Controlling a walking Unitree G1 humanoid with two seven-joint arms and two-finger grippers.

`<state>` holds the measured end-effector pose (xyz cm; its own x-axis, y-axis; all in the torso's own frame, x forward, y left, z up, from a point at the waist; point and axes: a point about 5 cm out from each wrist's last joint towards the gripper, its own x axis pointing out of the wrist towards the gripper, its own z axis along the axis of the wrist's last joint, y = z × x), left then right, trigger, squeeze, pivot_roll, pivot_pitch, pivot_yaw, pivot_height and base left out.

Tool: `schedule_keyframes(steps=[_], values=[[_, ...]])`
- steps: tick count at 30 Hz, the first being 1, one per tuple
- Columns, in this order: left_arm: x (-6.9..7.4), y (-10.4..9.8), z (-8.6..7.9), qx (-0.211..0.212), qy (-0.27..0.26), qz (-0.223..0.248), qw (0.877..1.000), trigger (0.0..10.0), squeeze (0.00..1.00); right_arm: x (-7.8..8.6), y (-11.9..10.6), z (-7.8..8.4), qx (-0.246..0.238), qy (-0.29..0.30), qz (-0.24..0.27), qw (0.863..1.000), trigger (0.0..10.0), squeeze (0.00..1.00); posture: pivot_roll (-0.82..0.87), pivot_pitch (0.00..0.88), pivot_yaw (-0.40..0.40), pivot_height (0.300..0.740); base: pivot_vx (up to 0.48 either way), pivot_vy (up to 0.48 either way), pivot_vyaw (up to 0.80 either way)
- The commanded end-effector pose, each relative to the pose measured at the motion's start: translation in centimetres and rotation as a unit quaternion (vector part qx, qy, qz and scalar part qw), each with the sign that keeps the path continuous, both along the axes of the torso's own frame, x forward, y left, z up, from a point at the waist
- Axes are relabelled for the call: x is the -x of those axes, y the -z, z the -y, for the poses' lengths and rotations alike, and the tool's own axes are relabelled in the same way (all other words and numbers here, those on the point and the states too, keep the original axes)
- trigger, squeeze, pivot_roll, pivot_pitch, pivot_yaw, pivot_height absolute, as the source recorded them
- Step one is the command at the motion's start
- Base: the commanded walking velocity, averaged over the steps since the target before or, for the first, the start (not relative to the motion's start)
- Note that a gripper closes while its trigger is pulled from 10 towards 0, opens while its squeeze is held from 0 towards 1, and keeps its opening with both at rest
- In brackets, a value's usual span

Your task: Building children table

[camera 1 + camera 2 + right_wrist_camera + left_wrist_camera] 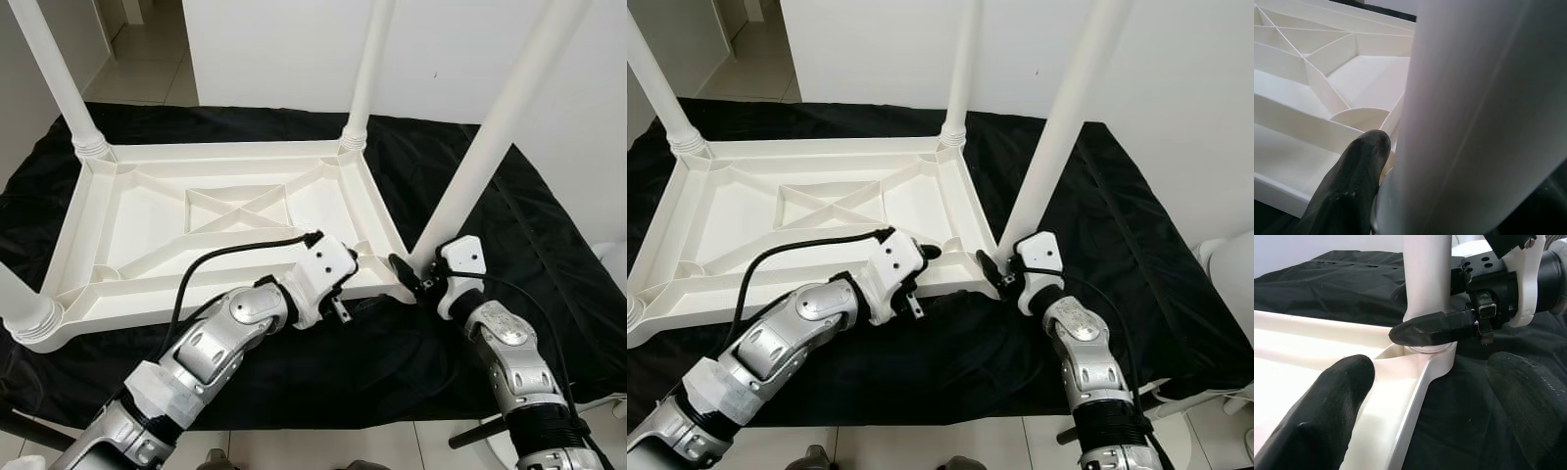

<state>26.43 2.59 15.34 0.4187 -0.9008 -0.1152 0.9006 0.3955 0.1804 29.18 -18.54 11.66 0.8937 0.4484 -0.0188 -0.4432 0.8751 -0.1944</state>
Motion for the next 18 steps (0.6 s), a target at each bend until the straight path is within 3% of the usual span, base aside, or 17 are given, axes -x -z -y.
schedule_keyframes(steps=[1,5,12,14,18], values=[[0.9,0.1,0.5,-0.012,0.073,-0.013,0.997,10.0,0.0,0.7,1.6,-0.5,-0.01,-0.006,-0.041,0.999,10.0,0.0,0.02,0.0,-0.053,0.74,0.0,0.0,0.0],[0.9,0.1,0.5,-0.011,0.073,-0.014,0.997,10.0,0.0,0.9,1.7,-0.6,-0.019,0.0,-0.044,0.999,10.0,0.0,0.02,0.0,-0.053,0.74,0.0,0.0,0.0],[0.9,0.2,0.5,-0.011,0.071,-0.016,0.997,10.0,0.0,1.1,1.2,-1.9,-0.071,0.074,-0.041,0.994,10.0,0.0,0.01,0.002,-0.058,0.74,0.0,0.0,0.0],[0.4,0.2,0.3,-0.012,0.063,-0.013,0.998,10.0,0.0,1.1,0.5,-2.9,-0.095,0.13,-0.024,0.987,10.0,0.0,0.01,0.004,-0.061,0.74,0.0,0.0,0.0],[0.3,0.2,0.2,-0.013,0.06,-0.013,0.998,10.0,0.0,1.1,0.4,-3.1,-0.104,0.151,-0.022,0.983,10.0,0.0,0.01,0.004,-0.062,0.74,0.0,0.0,0.0]])
